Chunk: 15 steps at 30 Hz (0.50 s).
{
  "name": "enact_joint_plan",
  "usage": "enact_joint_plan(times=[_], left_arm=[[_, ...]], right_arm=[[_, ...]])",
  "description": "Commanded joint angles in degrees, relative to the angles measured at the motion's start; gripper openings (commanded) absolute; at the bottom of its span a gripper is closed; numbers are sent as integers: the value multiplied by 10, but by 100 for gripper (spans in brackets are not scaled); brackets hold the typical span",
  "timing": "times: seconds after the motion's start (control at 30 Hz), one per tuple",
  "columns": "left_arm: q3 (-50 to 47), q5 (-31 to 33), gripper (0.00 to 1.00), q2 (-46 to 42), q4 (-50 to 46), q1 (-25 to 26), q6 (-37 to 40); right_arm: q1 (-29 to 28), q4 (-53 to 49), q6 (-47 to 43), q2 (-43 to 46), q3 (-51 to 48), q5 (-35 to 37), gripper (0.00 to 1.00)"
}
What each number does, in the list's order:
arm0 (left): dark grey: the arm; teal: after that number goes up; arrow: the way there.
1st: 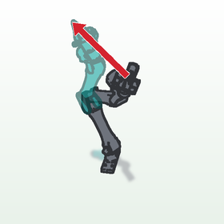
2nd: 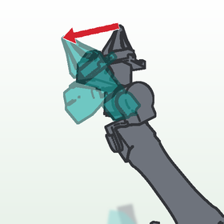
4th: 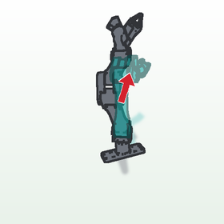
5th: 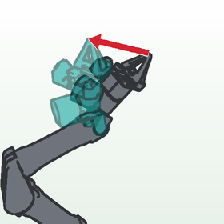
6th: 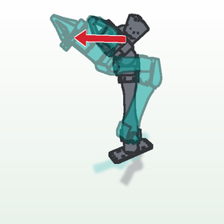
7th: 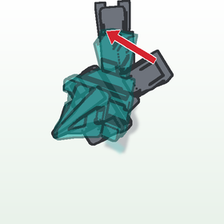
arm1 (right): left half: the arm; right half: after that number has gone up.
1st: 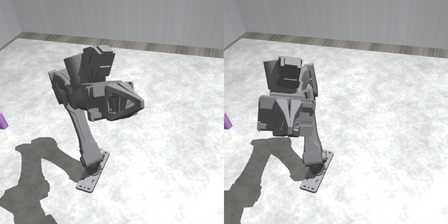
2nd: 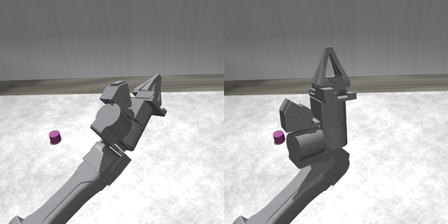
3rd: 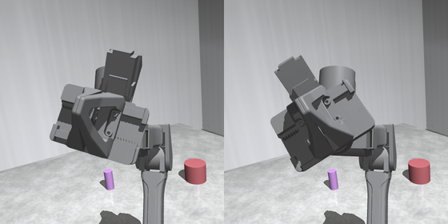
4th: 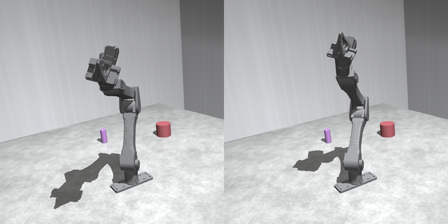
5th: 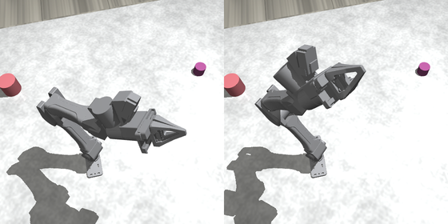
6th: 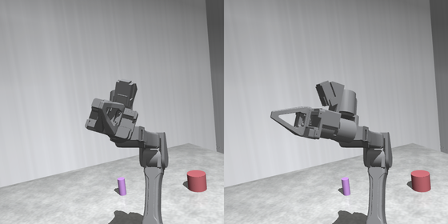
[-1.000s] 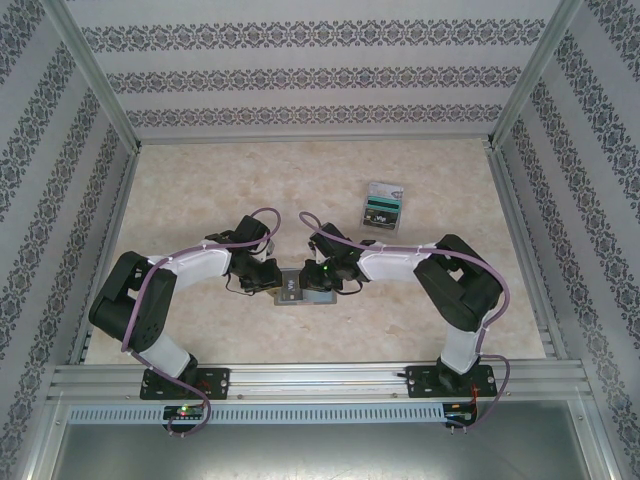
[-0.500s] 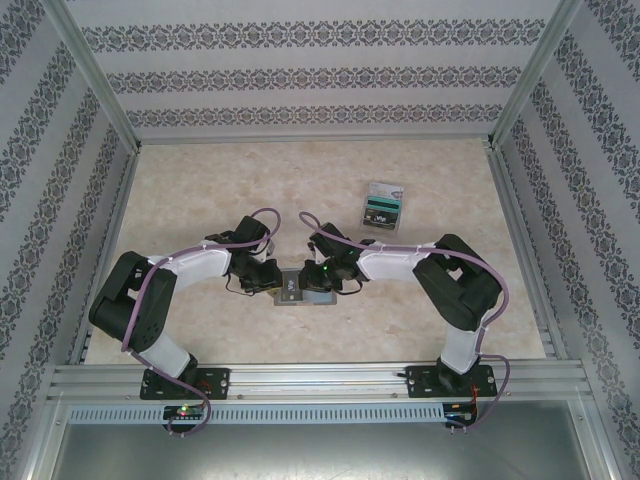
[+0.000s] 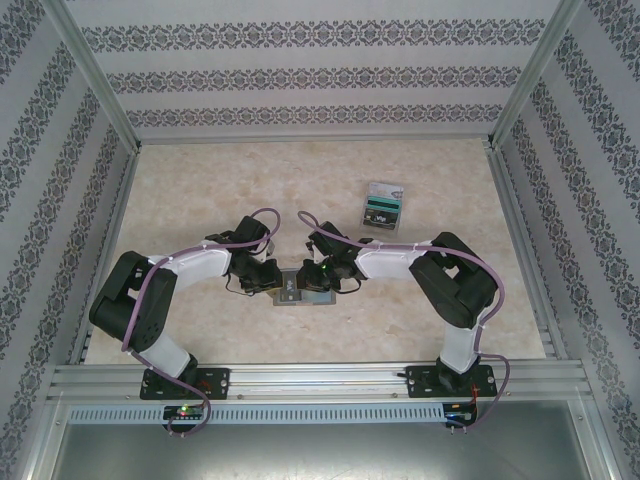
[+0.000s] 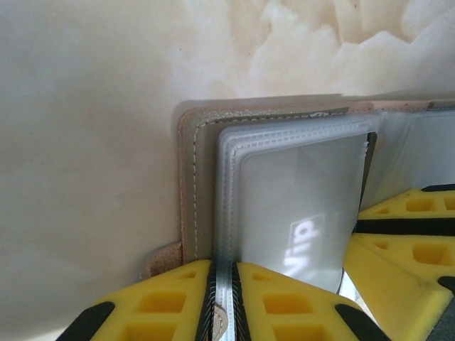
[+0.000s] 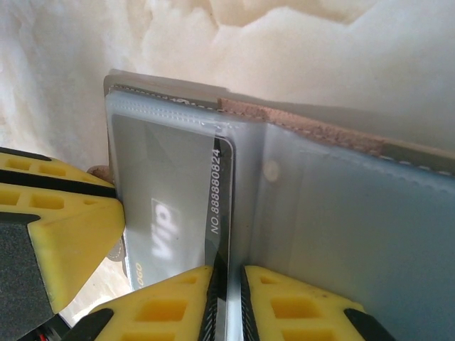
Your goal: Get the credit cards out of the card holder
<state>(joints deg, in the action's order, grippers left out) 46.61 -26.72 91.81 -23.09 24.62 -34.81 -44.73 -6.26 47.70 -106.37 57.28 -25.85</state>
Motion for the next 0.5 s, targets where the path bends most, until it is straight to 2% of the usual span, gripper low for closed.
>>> enact_joint_plan(times=[0.0, 0.13, 0.2, 0.47], left_arm=[[-7, -12, 15, 7, 13, -3, -5], [-6, -13, 15, 6, 14, -2, -6], [-6, -13, 15, 6, 13, -2, -5], [-6, 0, 15, 6, 3, -2, 2]], right_arm=[[1, 25, -1, -9, 10, -21, 16], [0, 27, 0, -6, 8, -21, 9], [1, 25, -1, -1, 6, -19, 1], [28, 10, -11, 43, -31, -2, 0]])
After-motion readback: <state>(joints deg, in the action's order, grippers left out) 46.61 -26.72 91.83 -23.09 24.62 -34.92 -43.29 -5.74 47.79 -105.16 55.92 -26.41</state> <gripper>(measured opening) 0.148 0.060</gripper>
